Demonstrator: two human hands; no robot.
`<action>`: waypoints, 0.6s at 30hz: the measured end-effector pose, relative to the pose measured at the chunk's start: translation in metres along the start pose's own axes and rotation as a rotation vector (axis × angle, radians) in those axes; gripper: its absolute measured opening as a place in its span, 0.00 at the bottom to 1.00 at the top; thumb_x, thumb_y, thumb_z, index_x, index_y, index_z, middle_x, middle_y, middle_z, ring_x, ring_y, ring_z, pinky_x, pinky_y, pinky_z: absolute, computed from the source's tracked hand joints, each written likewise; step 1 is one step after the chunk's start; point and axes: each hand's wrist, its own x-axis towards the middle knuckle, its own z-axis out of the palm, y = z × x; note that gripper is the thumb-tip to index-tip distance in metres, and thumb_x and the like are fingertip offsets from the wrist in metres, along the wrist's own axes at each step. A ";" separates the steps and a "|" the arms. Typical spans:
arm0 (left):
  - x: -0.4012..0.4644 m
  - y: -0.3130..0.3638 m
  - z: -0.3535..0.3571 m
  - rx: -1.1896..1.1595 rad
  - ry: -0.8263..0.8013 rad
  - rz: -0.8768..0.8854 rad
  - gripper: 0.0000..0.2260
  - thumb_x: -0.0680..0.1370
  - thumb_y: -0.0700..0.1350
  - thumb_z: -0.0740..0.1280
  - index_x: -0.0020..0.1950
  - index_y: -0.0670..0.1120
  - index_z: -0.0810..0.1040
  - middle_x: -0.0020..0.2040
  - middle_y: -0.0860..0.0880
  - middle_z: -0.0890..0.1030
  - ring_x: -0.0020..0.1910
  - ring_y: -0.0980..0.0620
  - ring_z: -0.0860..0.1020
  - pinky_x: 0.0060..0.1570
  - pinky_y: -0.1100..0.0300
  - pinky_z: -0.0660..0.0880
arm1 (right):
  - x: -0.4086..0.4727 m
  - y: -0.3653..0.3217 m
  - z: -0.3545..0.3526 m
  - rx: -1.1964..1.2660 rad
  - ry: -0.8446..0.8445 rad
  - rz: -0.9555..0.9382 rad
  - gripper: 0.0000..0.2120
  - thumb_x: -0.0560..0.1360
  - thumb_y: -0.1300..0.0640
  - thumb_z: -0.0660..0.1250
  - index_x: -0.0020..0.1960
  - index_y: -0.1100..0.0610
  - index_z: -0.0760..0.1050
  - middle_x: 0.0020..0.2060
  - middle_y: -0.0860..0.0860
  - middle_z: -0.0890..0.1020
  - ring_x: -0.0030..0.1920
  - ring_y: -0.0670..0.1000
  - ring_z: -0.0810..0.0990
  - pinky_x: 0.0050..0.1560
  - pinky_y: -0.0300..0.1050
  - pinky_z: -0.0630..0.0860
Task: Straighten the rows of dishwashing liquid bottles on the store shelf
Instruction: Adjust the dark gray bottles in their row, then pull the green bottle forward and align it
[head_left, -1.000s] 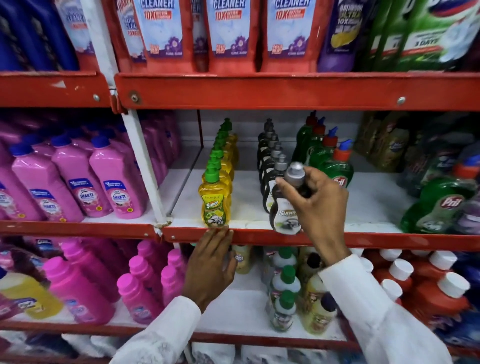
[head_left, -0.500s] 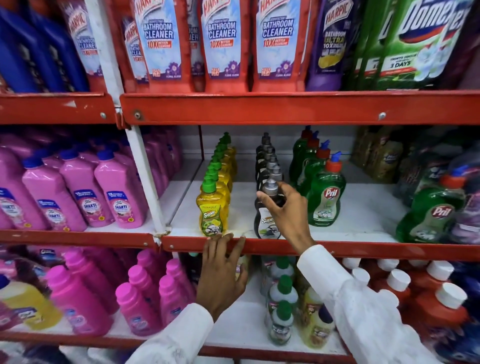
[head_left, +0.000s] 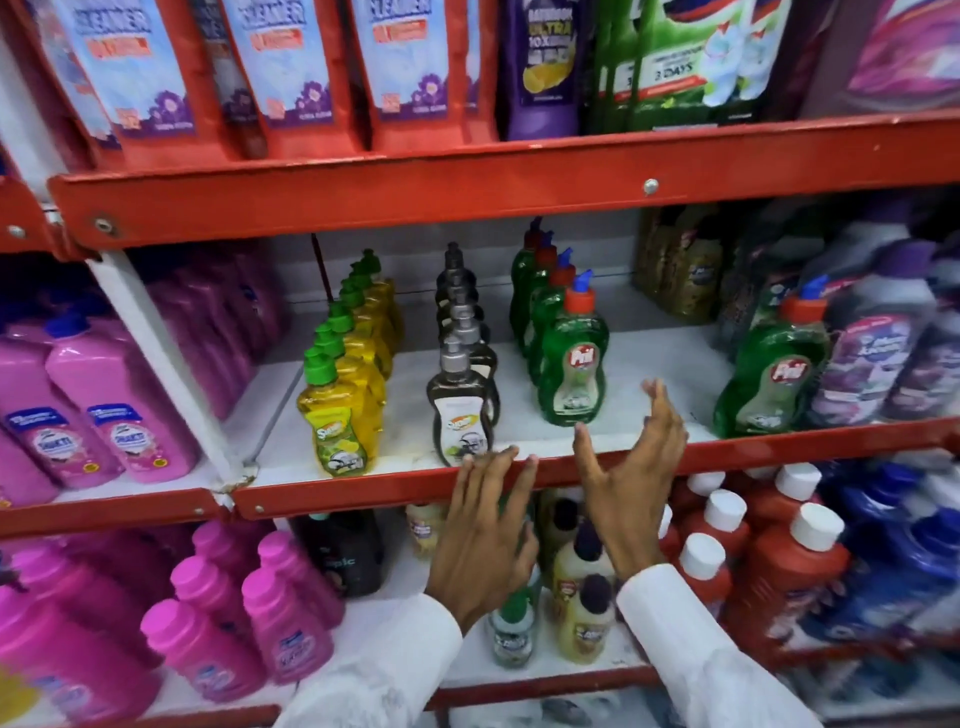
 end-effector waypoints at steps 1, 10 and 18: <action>0.006 0.007 0.003 -0.009 -0.018 0.013 0.34 0.72 0.48 0.68 0.77 0.44 0.64 0.72 0.40 0.70 0.72 0.39 0.68 0.74 0.38 0.63 | 0.007 0.010 -0.007 -0.026 0.036 0.029 0.39 0.73 0.53 0.74 0.77 0.58 0.57 0.73 0.57 0.68 0.71 0.59 0.66 0.75 0.47 0.61; 0.029 0.024 0.012 -0.009 -0.069 -0.011 0.34 0.72 0.49 0.68 0.77 0.47 0.62 0.65 0.44 0.75 0.62 0.43 0.72 0.69 0.38 0.66 | 0.072 0.072 -0.051 -0.132 0.230 0.185 0.43 0.75 0.49 0.71 0.80 0.60 0.50 0.78 0.62 0.57 0.77 0.59 0.56 0.75 0.42 0.51; 0.021 0.024 0.014 -0.015 -0.131 0.002 0.32 0.72 0.47 0.68 0.76 0.47 0.64 0.71 0.41 0.71 0.71 0.40 0.68 0.75 0.36 0.59 | 0.106 0.085 -0.068 -0.128 0.243 0.257 0.41 0.72 0.48 0.73 0.77 0.62 0.57 0.72 0.62 0.68 0.73 0.62 0.66 0.75 0.56 0.64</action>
